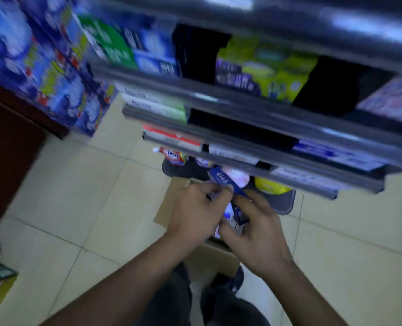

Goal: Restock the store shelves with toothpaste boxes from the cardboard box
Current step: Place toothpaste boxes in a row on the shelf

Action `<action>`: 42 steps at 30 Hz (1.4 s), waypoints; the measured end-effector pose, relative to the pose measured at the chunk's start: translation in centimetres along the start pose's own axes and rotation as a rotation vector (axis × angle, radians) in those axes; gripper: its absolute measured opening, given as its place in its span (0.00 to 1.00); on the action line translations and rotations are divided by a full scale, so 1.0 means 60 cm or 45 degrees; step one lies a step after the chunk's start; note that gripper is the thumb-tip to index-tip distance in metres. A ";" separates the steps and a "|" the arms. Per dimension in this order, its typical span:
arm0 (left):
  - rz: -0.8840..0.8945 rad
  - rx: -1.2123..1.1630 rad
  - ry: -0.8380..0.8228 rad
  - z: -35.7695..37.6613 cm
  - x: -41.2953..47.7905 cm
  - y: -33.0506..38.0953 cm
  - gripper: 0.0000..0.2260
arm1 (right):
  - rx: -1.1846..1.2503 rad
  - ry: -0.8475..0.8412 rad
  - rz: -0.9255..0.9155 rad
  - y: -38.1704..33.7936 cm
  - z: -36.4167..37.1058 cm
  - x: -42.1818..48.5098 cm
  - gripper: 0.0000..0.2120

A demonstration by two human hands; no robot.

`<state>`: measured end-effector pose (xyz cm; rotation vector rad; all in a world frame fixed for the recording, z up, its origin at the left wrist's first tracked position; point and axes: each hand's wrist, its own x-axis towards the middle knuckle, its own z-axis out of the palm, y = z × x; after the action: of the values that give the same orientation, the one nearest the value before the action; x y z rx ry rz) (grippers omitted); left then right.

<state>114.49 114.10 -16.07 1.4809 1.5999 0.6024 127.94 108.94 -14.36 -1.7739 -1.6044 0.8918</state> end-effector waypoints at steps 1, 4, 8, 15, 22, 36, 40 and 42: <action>0.028 0.007 0.010 -0.015 -0.008 0.029 0.22 | 0.026 0.019 -0.032 -0.025 -0.021 -0.002 0.17; 0.028 0.012 -0.009 -0.067 -0.034 0.101 0.38 | 0.058 0.095 -0.089 -0.084 -0.082 -0.009 0.15; -0.008 -0.459 -0.206 -0.127 -0.068 0.192 0.30 | 0.306 0.204 -0.066 -0.132 -0.155 -0.018 0.12; -0.010 -0.470 0.234 -0.268 -0.086 0.253 0.09 | 0.800 0.341 -0.102 -0.208 -0.269 -0.024 0.11; -0.286 -1.032 -0.225 -0.320 -0.077 0.286 0.17 | 1.092 0.185 0.065 -0.264 -0.311 -0.022 0.05; 0.026 -1.275 0.100 -0.474 0.030 0.258 0.13 | 0.874 0.266 -0.021 -0.393 -0.277 0.010 0.04; 0.035 -1.325 0.262 -0.542 0.072 0.252 0.14 | 0.724 0.163 -0.209 -0.422 -0.295 0.031 0.09; -0.032 -1.323 0.255 -0.567 0.085 0.252 0.13 | 0.806 0.045 -0.218 -0.440 -0.303 0.042 0.14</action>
<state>94.93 128.41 12.62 0.6245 1.1134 1.3350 126.52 114.57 17.27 -1.1853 -1.2380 1.1209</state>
